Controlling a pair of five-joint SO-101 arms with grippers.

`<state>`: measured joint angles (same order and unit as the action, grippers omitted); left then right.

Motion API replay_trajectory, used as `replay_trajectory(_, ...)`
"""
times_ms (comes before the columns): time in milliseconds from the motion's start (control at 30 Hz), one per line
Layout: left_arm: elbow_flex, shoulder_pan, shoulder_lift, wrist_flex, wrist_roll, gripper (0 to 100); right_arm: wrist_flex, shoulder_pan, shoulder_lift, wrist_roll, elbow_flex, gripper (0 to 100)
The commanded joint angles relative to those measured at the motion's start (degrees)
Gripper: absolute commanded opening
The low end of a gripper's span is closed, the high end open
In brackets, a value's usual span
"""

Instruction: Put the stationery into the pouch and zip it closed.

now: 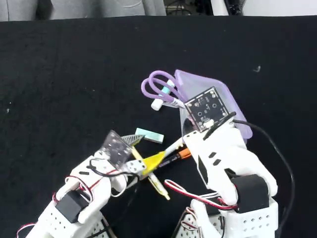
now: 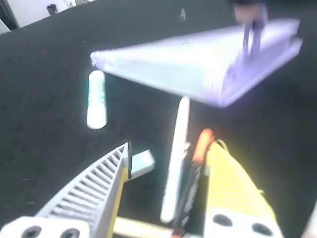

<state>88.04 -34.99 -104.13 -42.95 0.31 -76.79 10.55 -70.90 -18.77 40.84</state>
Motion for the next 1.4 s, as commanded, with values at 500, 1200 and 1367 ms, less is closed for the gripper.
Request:
replay_trajectory(500, 5.7, -3.3, -0.3, 20.5, 4.4, 27, 1.7, 1.1, -0.2, 0.5, -3.8, 1.1)
replay_trajectory(1200, -9.5, 0.7, 23.4, 27.7, 9.6, 21, 1.7, 1.1, -0.2, 0.5, -3.8, 1.1)
replay_trajectory(1367, -17.6, 0.5, 43.8, 28.1, 10.5, 23, 1.7, 1.0, -0.2, 0.5, -3.8, 1.1)
